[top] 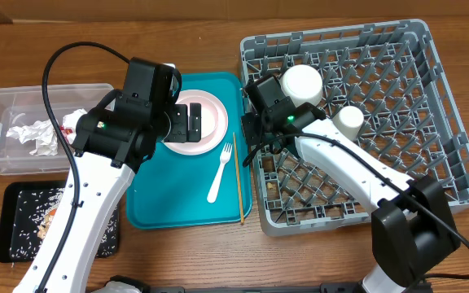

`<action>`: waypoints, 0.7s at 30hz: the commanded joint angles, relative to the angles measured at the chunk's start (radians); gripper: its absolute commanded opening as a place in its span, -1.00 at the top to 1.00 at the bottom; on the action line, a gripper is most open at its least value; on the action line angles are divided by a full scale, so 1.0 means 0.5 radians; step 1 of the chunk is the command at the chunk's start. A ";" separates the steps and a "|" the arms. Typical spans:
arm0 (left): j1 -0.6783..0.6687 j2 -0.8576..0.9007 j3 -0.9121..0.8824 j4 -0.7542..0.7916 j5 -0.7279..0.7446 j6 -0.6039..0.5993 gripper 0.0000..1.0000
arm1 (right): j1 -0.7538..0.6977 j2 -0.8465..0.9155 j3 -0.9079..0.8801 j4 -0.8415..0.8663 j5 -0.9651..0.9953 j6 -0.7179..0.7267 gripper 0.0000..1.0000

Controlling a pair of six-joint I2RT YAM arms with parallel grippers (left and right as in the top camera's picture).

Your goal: Sort waste into correct bins and load items into the dishwasher

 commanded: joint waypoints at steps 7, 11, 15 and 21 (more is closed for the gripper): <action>0.011 -0.041 0.050 0.002 -0.026 0.000 -1.00 | 0.011 0.069 -0.012 0.033 0.006 0.014 0.51; 0.011 -0.041 0.050 0.002 -0.026 0.000 -1.00 | 0.011 0.069 -0.012 0.037 0.006 0.014 0.56; 0.011 -0.041 0.050 0.002 -0.026 0.000 -1.00 | 0.011 0.070 -0.012 0.047 0.006 0.014 0.81; 0.011 -0.041 0.050 0.002 -0.026 0.000 -1.00 | 0.011 0.070 -0.012 0.117 0.007 0.014 0.92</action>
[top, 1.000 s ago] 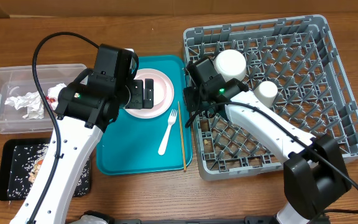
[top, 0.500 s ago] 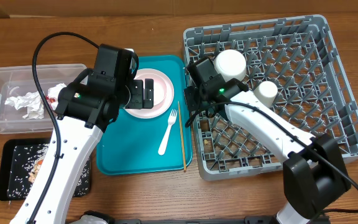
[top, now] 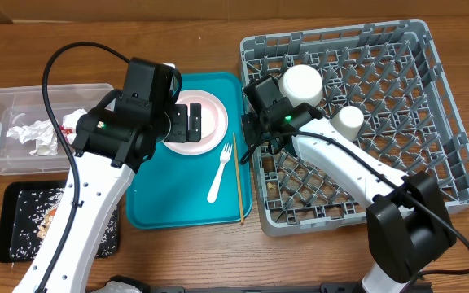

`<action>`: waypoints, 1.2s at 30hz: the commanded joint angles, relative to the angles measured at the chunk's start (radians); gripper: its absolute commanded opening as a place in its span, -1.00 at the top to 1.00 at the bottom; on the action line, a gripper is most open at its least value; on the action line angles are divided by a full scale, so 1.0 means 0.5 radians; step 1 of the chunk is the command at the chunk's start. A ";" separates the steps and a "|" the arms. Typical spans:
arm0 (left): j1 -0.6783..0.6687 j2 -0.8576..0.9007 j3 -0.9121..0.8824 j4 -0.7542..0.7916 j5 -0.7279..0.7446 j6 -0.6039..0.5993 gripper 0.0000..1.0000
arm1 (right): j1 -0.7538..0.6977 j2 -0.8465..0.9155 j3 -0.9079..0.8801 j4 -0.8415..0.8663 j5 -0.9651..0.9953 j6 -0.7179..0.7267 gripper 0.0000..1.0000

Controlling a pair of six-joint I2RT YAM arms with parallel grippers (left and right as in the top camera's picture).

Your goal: Sort waste into correct bins and load items into the dishwasher

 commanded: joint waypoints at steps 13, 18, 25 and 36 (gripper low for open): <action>0.011 -0.041 0.050 0.002 -0.026 0.000 -1.00 | 0.011 0.021 -0.011 0.192 -0.036 -0.107 0.92; 0.011 -0.041 0.050 0.002 -0.026 0.000 -1.00 | 0.011 0.021 -0.011 0.246 -0.037 -0.107 0.92; 0.011 -0.041 0.050 0.002 -0.026 0.000 -1.00 | 0.011 0.021 -0.010 0.255 -0.037 -0.108 0.56; 0.011 -0.041 0.050 0.002 -0.026 0.000 -1.00 | 0.008 -0.034 0.162 0.151 -0.035 -0.110 -0.22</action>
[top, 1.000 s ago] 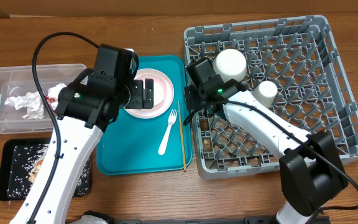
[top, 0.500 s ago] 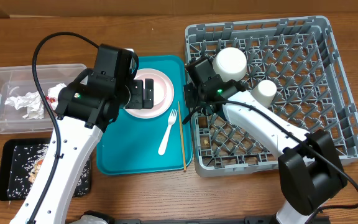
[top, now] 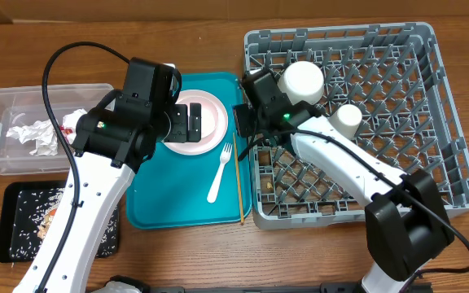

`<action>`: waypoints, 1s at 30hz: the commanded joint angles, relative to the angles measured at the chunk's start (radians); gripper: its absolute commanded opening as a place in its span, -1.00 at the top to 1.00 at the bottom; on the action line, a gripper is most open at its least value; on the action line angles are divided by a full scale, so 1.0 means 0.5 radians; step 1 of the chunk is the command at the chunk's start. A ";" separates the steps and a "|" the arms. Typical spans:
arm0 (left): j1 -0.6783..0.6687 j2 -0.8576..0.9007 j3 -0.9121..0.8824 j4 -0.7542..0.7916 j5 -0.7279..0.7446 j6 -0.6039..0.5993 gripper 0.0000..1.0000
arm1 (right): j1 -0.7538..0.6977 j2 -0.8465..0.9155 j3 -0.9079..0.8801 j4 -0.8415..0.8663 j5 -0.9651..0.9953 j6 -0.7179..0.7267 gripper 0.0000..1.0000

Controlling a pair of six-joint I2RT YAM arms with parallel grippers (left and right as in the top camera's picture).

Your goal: Sort waste into correct bins and load items into the dishwasher

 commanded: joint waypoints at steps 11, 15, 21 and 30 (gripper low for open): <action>0.011 -0.041 0.050 0.002 -0.026 0.000 -1.00 | -0.034 -0.385 0.103 -0.420 0.044 -0.014 -0.36; 0.009 -0.041 0.050 0.018 -0.008 -0.002 -1.00 | -0.093 -0.517 0.103 -0.629 0.043 0.024 -0.37; 0.010 -0.040 0.050 0.110 -0.026 -0.002 -1.00 | -0.188 -0.529 0.101 -0.811 0.044 0.023 -0.43; 0.014 0.150 0.010 0.210 -0.048 -0.011 -0.74 | -0.240 -0.529 0.100 -0.876 0.044 0.022 -0.45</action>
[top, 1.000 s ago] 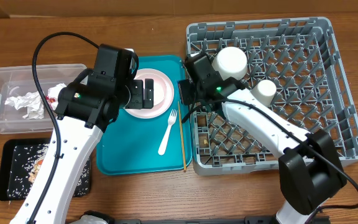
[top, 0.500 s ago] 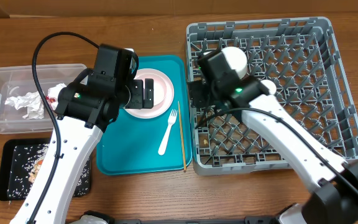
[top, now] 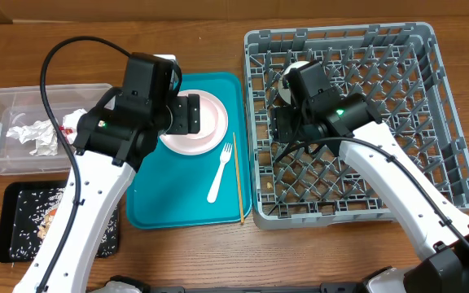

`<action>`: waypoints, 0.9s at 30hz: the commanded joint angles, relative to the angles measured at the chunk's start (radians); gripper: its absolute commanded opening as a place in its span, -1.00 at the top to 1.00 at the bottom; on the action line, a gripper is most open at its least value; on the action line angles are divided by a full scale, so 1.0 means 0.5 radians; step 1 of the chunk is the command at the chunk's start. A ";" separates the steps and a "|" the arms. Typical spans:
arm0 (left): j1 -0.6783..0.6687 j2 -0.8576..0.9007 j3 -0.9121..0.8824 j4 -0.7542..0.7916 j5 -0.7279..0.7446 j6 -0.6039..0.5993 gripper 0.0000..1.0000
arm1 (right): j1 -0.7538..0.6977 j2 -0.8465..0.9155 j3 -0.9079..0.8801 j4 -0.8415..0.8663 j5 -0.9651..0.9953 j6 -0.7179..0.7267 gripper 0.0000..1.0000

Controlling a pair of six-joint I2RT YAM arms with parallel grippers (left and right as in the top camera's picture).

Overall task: Sort waste into correct bins and load items into the dishwasher
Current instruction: 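Reach the left gripper to the pink bowl on the pink plate and grasp its rim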

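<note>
A pale pink plate (top: pixel 206 134) lies at the back of the teal tray (top: pixel 161 207). My left gripper (top: pixel 189 114) hovers over the plate's left part, fingers apart. A white plastic fork (top: pixel 220 172) and a thin wooden chopstick (top: pixel 238 179) lie on the tray's right side. The grey dishwasher rack (top: pixel 430 122) stands on the right. My right gripper (top: pixel 279 122) is inside the rack near its left wall, pointing down, apparently open and holding nothing. A white cup (top: pixel 298 68) in the rack peeks out from behind the right wrist.
A clear bin with crumpled paper (top: pixel 35 134) stands at far left. In front of it lies a black tray (top: pixel 23 232) with food scraps. The right arm stretches across the rack to the lower right.
My right gripper has left the rack's left rim and now sits inside the rack, further right. The second small cup is now hidden under the arm. The left gripper shifted slightly over the plate.
At first my right gripper was at the rack's left wall and the left gripper hung over the plate. The rack then stood shifted and turned slightly, its left edge away from the tray. Now the right gripper is inside the rack; the left stayed over the plate.
</note>
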 commanded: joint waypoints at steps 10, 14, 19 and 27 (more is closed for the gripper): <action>0.216 0.605 0.011 0.209 -0.008 -0.056 -0.18 | -0.011 -0.035 0.040 -0.049 0.014 0.009 -0.47; 0.258 0.793 0.011 0.224 0.068 -0.089 -0.23 | -0.011 -0.035 0.040 -0.049 0.013 0.009 -0.47; 0.258 0.959 0.011 0.256 0.142 -0.088 -0.11 | -0.011 -0.035 0.040 -0.055 0.014 0.010 -0.47; 0.259 1.102 0.011 0.369 0.148 -0.089 -0.04 | -0.011 -0.035 0.038 -0.060 0.013 0.010 -0.47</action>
